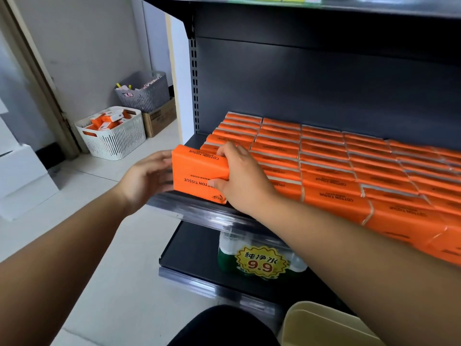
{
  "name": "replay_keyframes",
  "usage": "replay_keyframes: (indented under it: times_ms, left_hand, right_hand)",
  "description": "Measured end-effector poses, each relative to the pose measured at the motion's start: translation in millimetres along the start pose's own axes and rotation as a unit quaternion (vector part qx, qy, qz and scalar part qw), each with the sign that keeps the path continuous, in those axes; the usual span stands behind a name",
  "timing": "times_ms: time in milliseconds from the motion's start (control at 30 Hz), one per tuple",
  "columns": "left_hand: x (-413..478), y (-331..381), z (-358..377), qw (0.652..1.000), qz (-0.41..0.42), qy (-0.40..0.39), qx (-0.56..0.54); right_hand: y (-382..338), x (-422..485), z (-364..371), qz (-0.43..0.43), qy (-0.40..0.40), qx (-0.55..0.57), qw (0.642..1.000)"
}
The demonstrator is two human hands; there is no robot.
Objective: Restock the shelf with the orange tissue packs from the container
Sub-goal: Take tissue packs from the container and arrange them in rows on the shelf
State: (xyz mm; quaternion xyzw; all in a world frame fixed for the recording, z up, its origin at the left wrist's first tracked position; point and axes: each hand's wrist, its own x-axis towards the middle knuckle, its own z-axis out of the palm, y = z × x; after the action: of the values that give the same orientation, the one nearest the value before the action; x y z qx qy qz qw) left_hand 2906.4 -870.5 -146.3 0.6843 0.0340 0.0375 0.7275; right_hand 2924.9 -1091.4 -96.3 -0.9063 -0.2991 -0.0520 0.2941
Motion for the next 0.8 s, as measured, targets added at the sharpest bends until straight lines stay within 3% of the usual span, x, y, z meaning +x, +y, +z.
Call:
replay_keyframes:
  times_ms: [133,333,500,800]
  left_hand:
    - [-9.2,-1.9,-4.5,0.997,-0.013,-0.072,0.020]
    - [-4.5,-12.1,15.5,0.986,0.040,-0.050,0.156]
    - [3.6,-12.6,18.7,0.977,0.053,-0.030,0.206]
    - [10.8,-19.8,24.3,0.979,0.022,-0.059,0.195]
  right_hand:
    - [-3.6,2.6,1.2,0.018,0.000,-0.037,0.999]
    - [-8.0,5.7,15.7,-0.040,-0.055,-0.219,0.973]
    - [-4.0,11.4,10.5,-0.092,0.004,-0.313,0.945]
    - [6.3,15.2,8.8,0.019,-0.053,-0.300,0.952]
